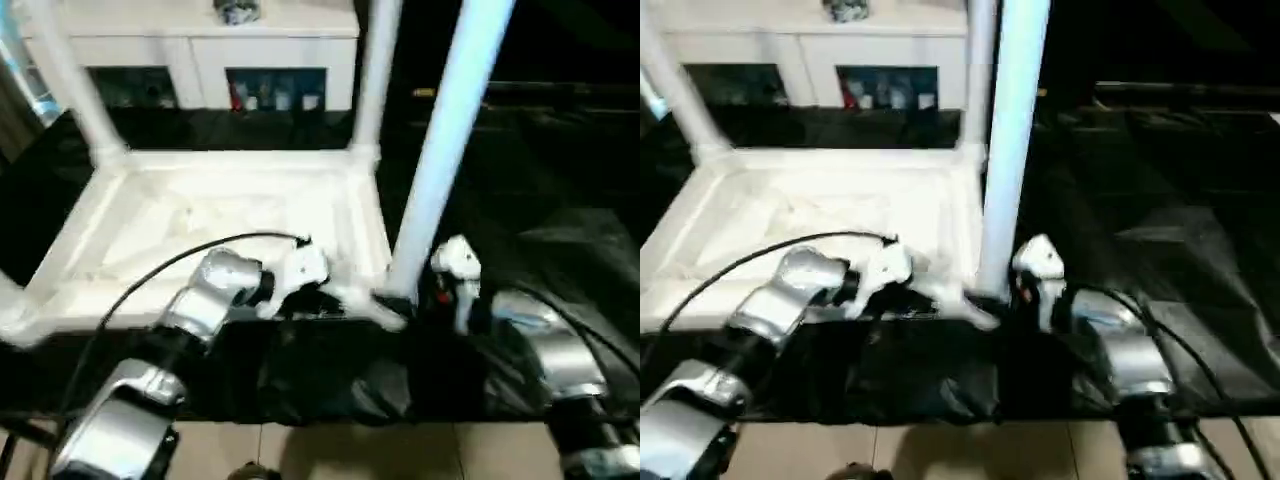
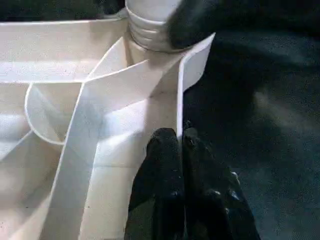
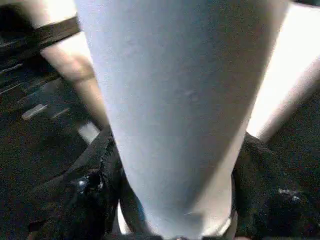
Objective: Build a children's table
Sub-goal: Rotate leg to tighten
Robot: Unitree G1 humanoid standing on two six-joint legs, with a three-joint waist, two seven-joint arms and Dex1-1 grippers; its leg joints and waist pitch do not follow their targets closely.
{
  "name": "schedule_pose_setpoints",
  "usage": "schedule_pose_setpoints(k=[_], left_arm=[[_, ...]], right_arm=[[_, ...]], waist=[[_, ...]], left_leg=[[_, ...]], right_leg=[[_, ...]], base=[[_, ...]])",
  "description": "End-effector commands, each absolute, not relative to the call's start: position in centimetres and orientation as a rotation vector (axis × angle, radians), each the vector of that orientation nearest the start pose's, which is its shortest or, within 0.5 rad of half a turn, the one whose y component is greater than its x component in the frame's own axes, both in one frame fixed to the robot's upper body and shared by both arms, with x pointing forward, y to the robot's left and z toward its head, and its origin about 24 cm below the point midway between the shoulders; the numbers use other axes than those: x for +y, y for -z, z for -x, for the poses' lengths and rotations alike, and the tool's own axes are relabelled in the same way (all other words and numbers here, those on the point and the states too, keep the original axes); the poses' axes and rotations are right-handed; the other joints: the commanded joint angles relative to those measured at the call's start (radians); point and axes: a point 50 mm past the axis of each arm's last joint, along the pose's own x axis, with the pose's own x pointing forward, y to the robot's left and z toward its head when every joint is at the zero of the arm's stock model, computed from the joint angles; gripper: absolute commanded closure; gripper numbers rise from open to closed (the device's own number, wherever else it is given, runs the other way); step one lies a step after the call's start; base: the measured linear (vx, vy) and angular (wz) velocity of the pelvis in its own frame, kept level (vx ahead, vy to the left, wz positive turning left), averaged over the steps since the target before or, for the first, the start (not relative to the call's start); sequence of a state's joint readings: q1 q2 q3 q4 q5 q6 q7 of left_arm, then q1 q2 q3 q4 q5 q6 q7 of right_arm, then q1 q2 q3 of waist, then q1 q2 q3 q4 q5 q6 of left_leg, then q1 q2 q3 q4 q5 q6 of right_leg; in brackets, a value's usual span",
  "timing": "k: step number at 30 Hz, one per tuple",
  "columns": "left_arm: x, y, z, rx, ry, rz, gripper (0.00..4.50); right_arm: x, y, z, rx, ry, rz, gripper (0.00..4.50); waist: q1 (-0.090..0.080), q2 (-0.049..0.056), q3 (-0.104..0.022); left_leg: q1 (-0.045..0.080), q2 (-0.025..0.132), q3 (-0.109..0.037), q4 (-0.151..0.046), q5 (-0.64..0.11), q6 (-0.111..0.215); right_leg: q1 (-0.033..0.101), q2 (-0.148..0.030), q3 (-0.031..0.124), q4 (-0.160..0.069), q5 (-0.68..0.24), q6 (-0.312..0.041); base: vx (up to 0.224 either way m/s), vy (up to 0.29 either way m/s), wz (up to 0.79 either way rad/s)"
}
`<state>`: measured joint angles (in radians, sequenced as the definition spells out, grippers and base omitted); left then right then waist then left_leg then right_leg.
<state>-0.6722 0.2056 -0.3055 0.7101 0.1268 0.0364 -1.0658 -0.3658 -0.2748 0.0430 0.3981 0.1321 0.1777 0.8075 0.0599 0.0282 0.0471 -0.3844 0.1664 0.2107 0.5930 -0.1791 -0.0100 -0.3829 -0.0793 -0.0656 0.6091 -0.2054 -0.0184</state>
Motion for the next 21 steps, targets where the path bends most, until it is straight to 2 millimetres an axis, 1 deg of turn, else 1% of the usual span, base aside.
schedule_pose_setpoints(k=[1, 2, 4, 5, 6, 7, 8, 9, 10, 11, 12, 13, 14, 16, 18, 19, 20, 21], left_arm=[[5.0, -5.7, -33.3, 0.296, 1.229, -0.447, 4.50], [4.3, -5.7, -33.3, 0.294, 1.212, -0.444, 4.50], [3.1, -5.6, -33.3, 0.289, 1.181, -0.447, 4.50], [2.6, -5.6, -33.2, 0.285, 1.174, -0.449, 4.50], [2.1, -5.7, -33.2, 0.279, 1.170, -0.438, 4.50], [1.5, -5.7, -33.1, 0.273, 1.168, -0.422, 4.50], [1.4, -5.8, -33.1, 0.272, 1.168, -0.421, 4.50], [1.2, -5.8, -33.0, 0.269, 1.176, -0.428, 4.50], [1.2, -5.7, -33.0, 0.267, 1.178, -0.437, 4.50], [1.3, -5.7, -33.0, 0.265, 1.183, -0.441, 4.50], [1.4, -5.7, -32.9, 0.262, 1.193, -0.441, 4.50], [1.7, -5.7, -32.9, 0.263, 1.199, -0.445, 4.50], [1.9, -5.6, -32.9, 0.264, 1.200, -0.447, 4.50], [3.0, -5.7, -32.9, 0.255, 1.229, -0.460, 4.50], [3.7, -5.7, -32.8, 0.250, 1.259, -0.464, 4.50], [4.0, -5.8, -32.7, 0.244, 1.278, -0.465, 4.50], [4.6, -5.8, -32.6, 0.249, 1.311, -0.465, 4.50], [4.8, -5.8, -32.5, 0.251, 1.322, -0.467, 4.50]], right_arm=[[-13.3, -2.5, -31.1, 0.303, -0.691, 0.072, 1.83], [-13.1, -2.3, -31.5, 0.306, -0.623, 0.065, 1.83], [-12.4, -2.2, -31.9, 0.305, -0.540, 0.053, 1.83], [-12.0, -2.1, -32.0, 0.302, -0.518, 0.046, 1.83], [-11.4, -2.2, -32.1, 0.295, -0.503, 0.031, 1.83], [-10.7, -2.3, -32.2, 0.283, -0.492, 0.018, 1.83], [-10.6, -2.4, -32.2, 0.278, -0.493, 0.020, 1.83], [-10.4, -2.5, -32.3, 0.269, -0.500, 0.025, 1.28], [-10.2, -2.6, -32.3, 0.257, -0.511, 0.020, 1.28], [-10.2, -2.8, -32.3, 0.248, -0.523, 0.002, 1.11], [-10.3, -2.9, -32.3, 0.243, -0.537, -0.019, 1.04], [-10.5, -3.0, -32.3, 0.233, -0.555, -0.032, 1.04], [-10.5, -3.1, -32.3, 0.229, -0.561, -0.035, 0.91], [-11.3, -3.5, -32.0, 0.206, -0.640, 0.007, 0.70], [-11.7, -3.8, -31.8, 0.198, -0.705, 0.023, 0.70], [-11.9, -3.9, -31.6, 0.196, -0.739, 0.031, 0.70], [-12.3, -4.0, -31.2, 0.194, -0.826, 0.063, 0.70], [-12.3, -4.1, -31.0, 0.194, -0.859, 0.074, 0.70]], waist=[[-0.004, -0.014, -0.052], [-0.012, -0.008, -0.050], [-0.013, -0.013, -0.054], [-0.014, -0.012, -0.054], [-0.012, -0.007, -0.055], [-0.014, -0.010, -0.056], [-0.012, -0.011, -0.058], [-0.011, -0.010, -0.059], [-0.010, -0.005, -0.059], [-0.010, -0.005, -0.059], [-0.010, -0.006, -0.058], [-0.010, -0.006, -0.057], [-0.010, -0.006, -0.057], [-0.009, -0.005, -0.057], [-0.008, -0.005, -0.059], [-0.008, -0.006, -0.060], [-0.010, -0.006, -0.060], [-0.007, -0.006, -0.061]], left_leg=[[0.029, 0.075, -0.046, -0.079, -0.280, -0.013], [0.030, 0.076, -0.047, -0.082, -0.287, -0.024], [0.029, 0.073, -0.048, -0.080, -0.280, -0.021], [0.026, 0.072, -0.047, -0.079, -0.265, -0.007], [0.025, 0.071, -0.047, -0.078, -0.258, -0.002], [0.024, 0.072, -0.045, -0.077, -0.244, 0.010], [0.022, 0.071, -0.045, -0.076, -0.223, 0.021], [0.022, 0.072, -0.044, -0.075, -0.214, 0.028], [0.021, 0.072, -0.044, -0.075, -0.207, 0.036], [0.021, 0.072, -0.043, -0.074, -0.207, 0.042], [0.021, 0.072, -0.043, -0.075, -0.212, 0.043], [0.021, 0.072, -0.043, -0.076, -0.230, 0.045], [0.021, 0.072, -0.044, -0.076, -0.236, 0.044], [0.021, 0.073, -0.045, -0.076, -0.243, 0.042], [0.019, 0.074, -0.044, -0.075, -0.223, 0.052], [0.017, 0.073, -0.045, -0.073, -0.207, 0.062], [0.016, 0.073, -0.042, -0.071, -0.197, 0.070], [0.017, 0.074, -0.043, -0.071, -0.196, 0.073]], right_leg=[[0.022, -0.092, 0.054, -0.095, -0.323, -0.192], [0.017, -0.091, 0.056, -0.096, -0.320, -0.194], [0.024, -0.090, 0.053, -0.095, -0.312, -0.187], [0.024, -0.090, 0.055, -0.096, -0.290, -0.185], [0.025, -0.091, 0.055, -0.094, -0.277, -0.186], [0.025, -0.089, 0.055, -0.094, -0.245, -0.188], [0.029, -0.087, 0.054, -0.090, -0.211, -0.192], [0.030, -0.088, 0.054, -0.088, -0.194, -0.195], [0.030, -0.087, 0.054, -0.085, -0.172, -0.201], [0.031, -0.087, 0.054, -0.085, -0.161, -0.205], [0.030, -0.087, 0.054, -0.086, -0.165, -0.207], [0.032, -0.088, 0.053, -0.089, -0.187, -0.206], [0.031, -0.088, 0.053, -0.089, -0.196, -0.205], [0.033, -0.089, 0.053, -0.090, -0.204, -0.202], [0.035, -0.088, 0.054, -0.086, -0.165, -0.206], [0.039, -0.088, 0.052, -0.082, -0.137, -0.213], [0.038, -0.088, 0.052, -0.080, -0.117, -0.222], [0.040, -0.090, 0.051, -0.079, -0.115, -0.227]], base=[[0.000, 0.000, 0.00], [0.000, 0.000, 0.00], [0.000, 0.000, 0.00], [0.000, 0.000, 0.00], [0.000, 0.000, 0.00], [0.000, 0.000, 0.00], [0.000, 0.000, 0.00], [0.000, 0.000, 0.00], [0.000, 0.000, 0.00], [0.000, 0.000, 0.00], [0.000, 0.000, 0.00], [0.000, 0.000, 0.00], [0.000, 0.000, 0.00], [0.000, 0.000, 0.00], [0.000, 0.000, 0.00], [0.000, 0.000, 0.00], [0.000, 0.000, 0.00], [0.000, 0.000, 0.00]])
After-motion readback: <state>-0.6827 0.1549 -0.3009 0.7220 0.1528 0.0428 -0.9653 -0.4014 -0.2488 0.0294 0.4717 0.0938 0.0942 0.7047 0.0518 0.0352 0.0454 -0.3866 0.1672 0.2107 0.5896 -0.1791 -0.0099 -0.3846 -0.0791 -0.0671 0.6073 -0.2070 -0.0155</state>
